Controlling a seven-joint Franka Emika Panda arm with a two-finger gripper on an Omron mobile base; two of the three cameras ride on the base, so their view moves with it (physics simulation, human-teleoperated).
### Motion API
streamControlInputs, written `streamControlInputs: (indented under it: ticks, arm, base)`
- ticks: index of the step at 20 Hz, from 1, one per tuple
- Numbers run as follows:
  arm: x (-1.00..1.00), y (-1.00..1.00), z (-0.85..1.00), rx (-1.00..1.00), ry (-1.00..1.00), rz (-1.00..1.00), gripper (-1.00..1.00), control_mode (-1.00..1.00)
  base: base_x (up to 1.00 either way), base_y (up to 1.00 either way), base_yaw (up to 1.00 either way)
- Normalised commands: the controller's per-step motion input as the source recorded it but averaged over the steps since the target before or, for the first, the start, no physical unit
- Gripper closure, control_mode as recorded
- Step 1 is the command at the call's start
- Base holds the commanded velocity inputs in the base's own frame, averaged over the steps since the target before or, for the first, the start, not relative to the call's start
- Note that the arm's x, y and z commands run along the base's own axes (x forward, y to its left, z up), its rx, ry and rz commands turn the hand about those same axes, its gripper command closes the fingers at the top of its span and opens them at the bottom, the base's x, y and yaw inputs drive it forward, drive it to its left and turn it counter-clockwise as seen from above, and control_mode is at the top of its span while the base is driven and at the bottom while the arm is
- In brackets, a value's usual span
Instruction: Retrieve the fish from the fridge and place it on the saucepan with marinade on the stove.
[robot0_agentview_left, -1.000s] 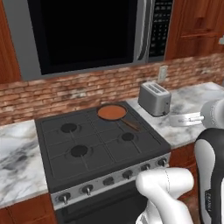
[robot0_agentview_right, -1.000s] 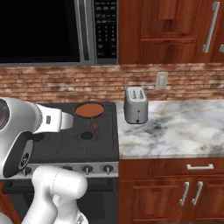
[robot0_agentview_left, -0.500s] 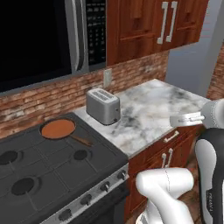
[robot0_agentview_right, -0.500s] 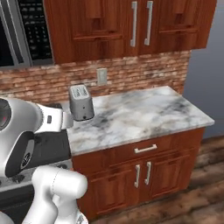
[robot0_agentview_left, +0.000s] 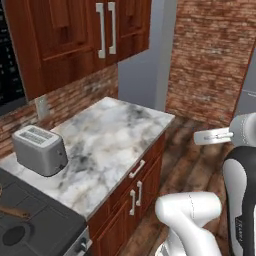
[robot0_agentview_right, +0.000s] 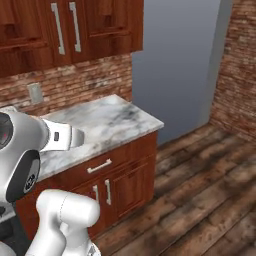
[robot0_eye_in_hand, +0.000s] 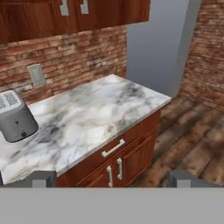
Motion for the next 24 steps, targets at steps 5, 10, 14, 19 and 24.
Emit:
streamControlInputs:
  ticks: [5, 10, 14, 19, 24]
  arm:
    - [0.0, 0.0, 0.0, 0.0, 0.0, 0.0, -1.0, 1.0]
    - [0.0, 0.0, 0.0, 0.0, 0.0, 0.0, -1.0, 1.0]
    - [0.0, 0.0, 0.0, 0.0, 0.0, 0.0, -1.0, 1.0]
    - [0.0, 0.0, 0.0, 0.0, 0.0, 0.0, -1.0, 1.0]
    - [0.0, 0.0, 0.0, 0.0, 0.0, 0.0, -1.0, 1.0]
  base:
    - [0.07, -0.79, -0.55]
    - [0.14, -0.8, -0.57]
    - [0.26, -0.69, -0.55]
    - [0.4, -0.61, -0.52]
    - [0.53, -0.47, -0.49]
